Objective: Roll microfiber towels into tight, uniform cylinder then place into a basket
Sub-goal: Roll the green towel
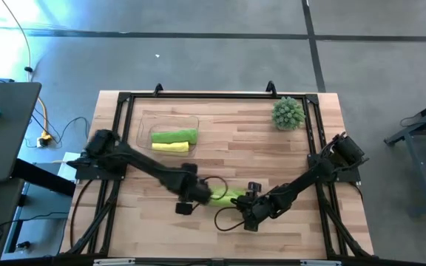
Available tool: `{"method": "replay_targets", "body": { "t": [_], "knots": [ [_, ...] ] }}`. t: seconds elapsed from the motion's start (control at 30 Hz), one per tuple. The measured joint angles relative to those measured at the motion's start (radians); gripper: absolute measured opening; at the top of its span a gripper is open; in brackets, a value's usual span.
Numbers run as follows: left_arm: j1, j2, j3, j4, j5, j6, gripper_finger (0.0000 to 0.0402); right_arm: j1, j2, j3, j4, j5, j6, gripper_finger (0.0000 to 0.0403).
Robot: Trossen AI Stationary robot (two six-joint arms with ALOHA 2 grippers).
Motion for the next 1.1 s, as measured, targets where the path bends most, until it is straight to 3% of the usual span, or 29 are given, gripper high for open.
{"method": "replay_targets", "body": {
  "t": [0.17, 0.27, 0.43, 0.5, 0.63, 0.77, 0.9, 1.1],
  "knots": [
    [-0.063, -0.197, -0.192, 0.070, -0.073, -0.172, 0.0115, 0.000, 0.000, -0.002, 0.010, -0.004, -0.011, 0.0170],
    [-0.105, -0.352, -0.363, 0.312, -0.147, -0.308, 0.0110, 0.001, 0.000, -0.002, 0.025, 0.001, -0.025, 0.0170],
    [-0.178, -0.502, -0.655, 0.851, -0.234, -0.362, 0.0106, -0.010, 0.002, -0.003, 0.071, -0.019, -0.050, 0.0170],
    [-0.193, -0.494, -0.719, 1.088, -0.237, -0.339, 0.0108, -0.014, 0.003, -0.003, 0.100, -0.033, -0.051, 0.0170],
    [-0.212, -0.423, -0.764, 1.307, -0.232, -0.231, 0.0125, -0.035, 0.004, -0.003, 0.150, -0.048, -0.053, 0.0170],
    [-0.217, -0.333, -0.726, 1.395, -0.209, -0.104, 0.0155, -0.069, 0.004, -0.004, 0.191, -0.086, -0.040, 0.0169],
    [-0.219, -0.230, -0.674, 1.382, -0.213, 0.039, 0.0182, -0.111, 0.005, -0.004, 0.217, -0.125, 0.000, 0.0169],
    [-0.214, -0.115, -0.644, 1.363, -0.291, 0.162, 0.0192, -0.149, 0.005, -0.004, 0.234, -0.158, 0.000, 0.0169]
  ]
}}
